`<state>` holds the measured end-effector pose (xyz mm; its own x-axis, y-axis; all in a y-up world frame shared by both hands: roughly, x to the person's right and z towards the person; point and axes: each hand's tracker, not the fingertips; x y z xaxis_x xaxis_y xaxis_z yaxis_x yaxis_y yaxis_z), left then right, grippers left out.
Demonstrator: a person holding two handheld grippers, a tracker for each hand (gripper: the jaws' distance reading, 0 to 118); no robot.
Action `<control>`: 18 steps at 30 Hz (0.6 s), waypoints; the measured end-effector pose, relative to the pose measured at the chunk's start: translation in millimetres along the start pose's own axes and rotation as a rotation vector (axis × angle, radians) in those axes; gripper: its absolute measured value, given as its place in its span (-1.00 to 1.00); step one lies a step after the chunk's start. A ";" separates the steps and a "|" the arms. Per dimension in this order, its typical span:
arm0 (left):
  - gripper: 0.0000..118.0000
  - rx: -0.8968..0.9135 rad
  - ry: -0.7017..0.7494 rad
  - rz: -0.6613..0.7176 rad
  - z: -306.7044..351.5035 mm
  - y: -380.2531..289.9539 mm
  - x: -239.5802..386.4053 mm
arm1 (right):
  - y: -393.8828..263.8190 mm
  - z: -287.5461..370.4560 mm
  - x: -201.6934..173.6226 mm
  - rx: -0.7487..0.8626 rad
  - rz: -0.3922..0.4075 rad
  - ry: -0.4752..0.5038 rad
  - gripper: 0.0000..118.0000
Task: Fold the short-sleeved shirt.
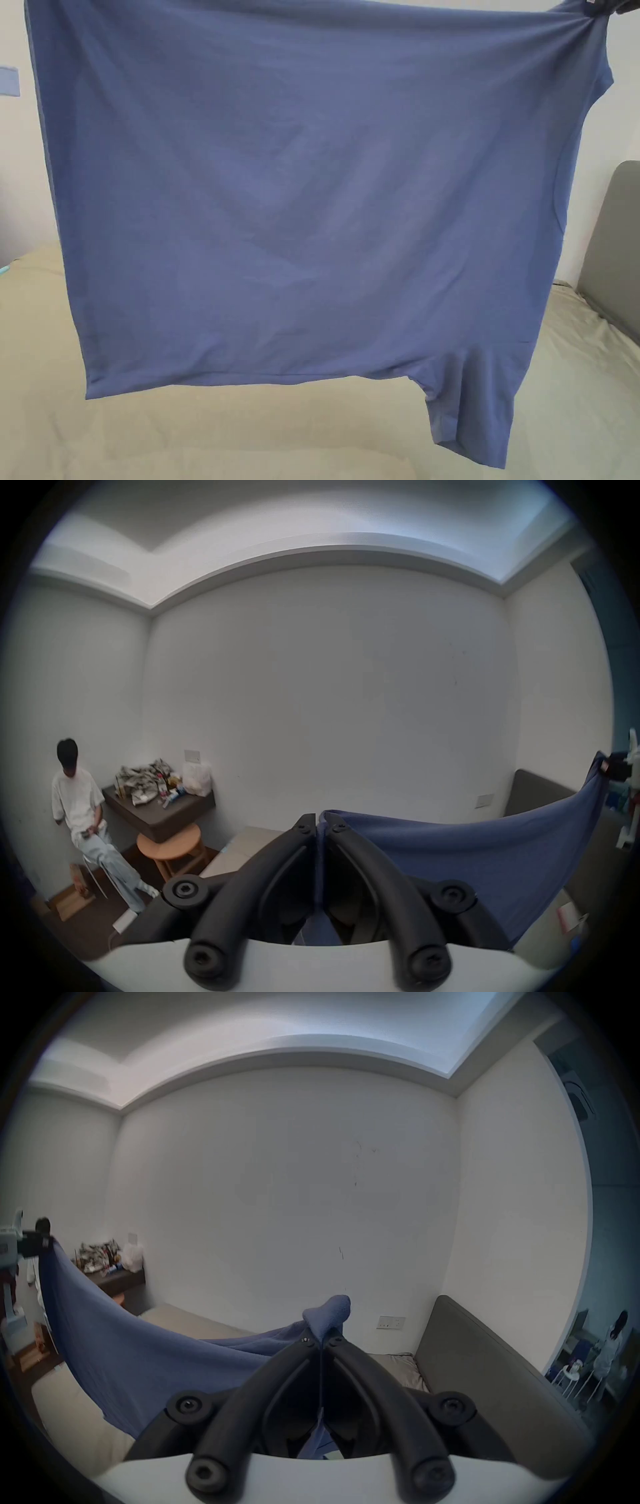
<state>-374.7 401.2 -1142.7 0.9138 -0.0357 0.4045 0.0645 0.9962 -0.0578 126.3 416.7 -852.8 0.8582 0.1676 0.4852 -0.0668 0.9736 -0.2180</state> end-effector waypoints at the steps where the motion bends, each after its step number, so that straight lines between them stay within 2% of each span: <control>1: -0.91 0.022 0.013 -0.017 -6.3 -4.0 3.3 | -4.8 -8.9 -2.8 0.003 0.006 0.001 -0.87; 3: -0.91 0.055 0.007 0.002 -19.3 -20.8 7.3 | -20.9 -23.9 -8.3 0.014 0.010 -0.001 -0.87; 5: -0.91 0.088 -0.011 0.105 -27.9 -51.2 10.7 | -48.4 -35.0 -11.9 0.047 -0.066 0.021 -0.87; 6: -0.91 0.017 -0.023 0.133 -39.1 -70.5 11.6 | -64.7 -44.9 -13.3 0.015 -0.094 0.023 -0.87; 7: -0.91 -0.050 -0.026 0.131 -47.7 -87.7 13.0 | -80.8 -53.2 -14.0 -0.010 -0.098 0.045 -0.87; 10: -0.91 -0.106 -0.044 0.068 -58.6 -161.4 20.4 | -140.5 -68.4 -23.4 -0.076 -0.092 0.050 -0.87; 11: -0.91 -0.121 -0.054 0.072 -61.3 -189.9 21.8 | -164.1 -73.2 -25.8 -0.104 -0.114 0.058 -0.87; 12: -0.91 -0.178 -0.057 0.065 -63.7 -220.9 22.7 | -193.5 -72.0 -28.6 -0.110 -0.168 0.079 -0.87; 14: -0.91 -0.231 -0.077 0.123 -59.2 -282.5 22.7 | -251.5 -78.8 -35.8 -0.182 -0.234 0.102 -0.87; 18: -0.91 -0.386 -0.103 0.263 -36.5 -408.6 24.7 | -374.6 -82.9 -58.1 -0.351 -0.234 0.111 -0.87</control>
<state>-363.9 -9.7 -1142.4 0.8757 0.2415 0.4180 -0.0017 0.8674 -0.4976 143.6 29.4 -869.5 0.8805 -0.0878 0.4658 0.2966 0.8686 -0.3969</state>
